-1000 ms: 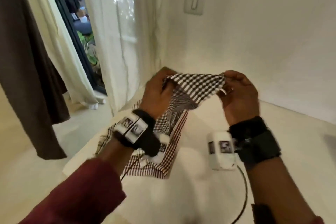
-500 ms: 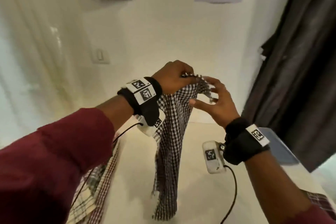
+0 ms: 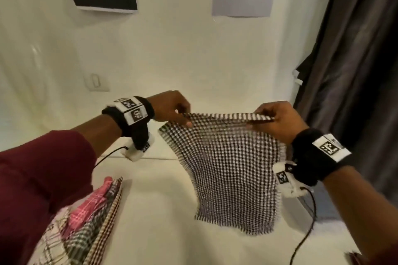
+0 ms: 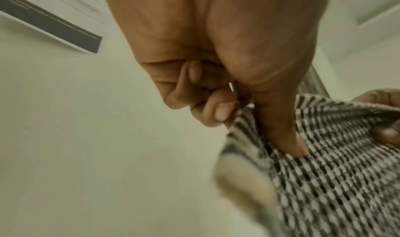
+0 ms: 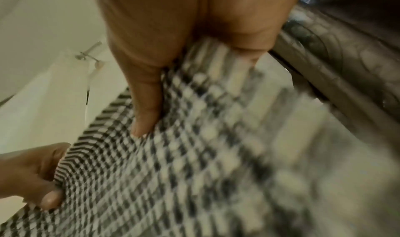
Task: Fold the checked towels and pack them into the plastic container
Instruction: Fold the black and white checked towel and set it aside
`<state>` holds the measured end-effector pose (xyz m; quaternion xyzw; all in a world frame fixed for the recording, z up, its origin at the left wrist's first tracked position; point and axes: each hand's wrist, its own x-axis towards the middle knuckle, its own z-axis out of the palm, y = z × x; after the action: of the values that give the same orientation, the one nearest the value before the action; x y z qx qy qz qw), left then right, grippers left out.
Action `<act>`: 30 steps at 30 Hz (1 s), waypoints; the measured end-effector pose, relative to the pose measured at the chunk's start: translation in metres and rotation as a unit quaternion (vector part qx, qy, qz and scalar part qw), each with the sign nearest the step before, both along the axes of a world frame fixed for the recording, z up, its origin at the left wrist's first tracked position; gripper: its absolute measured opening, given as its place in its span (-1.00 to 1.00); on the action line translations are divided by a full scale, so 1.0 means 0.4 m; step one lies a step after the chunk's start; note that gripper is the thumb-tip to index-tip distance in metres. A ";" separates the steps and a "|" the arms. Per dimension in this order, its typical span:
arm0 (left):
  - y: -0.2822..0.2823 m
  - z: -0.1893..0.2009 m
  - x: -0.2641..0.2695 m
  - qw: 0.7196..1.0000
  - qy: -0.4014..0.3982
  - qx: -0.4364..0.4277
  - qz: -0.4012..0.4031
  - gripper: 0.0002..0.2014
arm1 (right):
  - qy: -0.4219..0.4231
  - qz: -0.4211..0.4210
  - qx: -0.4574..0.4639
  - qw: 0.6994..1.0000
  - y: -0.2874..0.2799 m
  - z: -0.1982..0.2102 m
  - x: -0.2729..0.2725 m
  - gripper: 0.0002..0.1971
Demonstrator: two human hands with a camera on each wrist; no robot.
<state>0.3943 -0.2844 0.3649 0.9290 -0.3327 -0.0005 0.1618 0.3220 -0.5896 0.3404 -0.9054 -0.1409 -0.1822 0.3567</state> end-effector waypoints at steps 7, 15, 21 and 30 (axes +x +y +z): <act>0.014 -0.088 0.147 0.959 0.074 -0.111 0.251 -0.85 | 0.142 -0.092 -0.078 0.983 0.027 -0.006 0.243 -0.79; 0.015 -0.044 0.106 0.886 -0.140 -0.419 0.142 -0.92 | -0.085 -0.085 0.243 0.963 0.040 0.029 0.237 -0.58; 0.053 -0.278 -0.178 0.900 -0.143 -0.394 0.123 -0.72 | -0.054 -0.022 0.229 0.972 0.024 -0.198 0.010 -0.54; 0.104 -0.874 -0.482 0.964 0.169 -0.128 0.162 -0.74 | 0.273 -0.040 0.013 0.961 0.051 -0.792 -0.296 -0.30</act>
<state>0.2015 -0.2429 0.0155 0.9286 -0.1425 -0.0892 0.3309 0.2038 -0.5691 0.0234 -0.9208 0.0007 0.0564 0.3861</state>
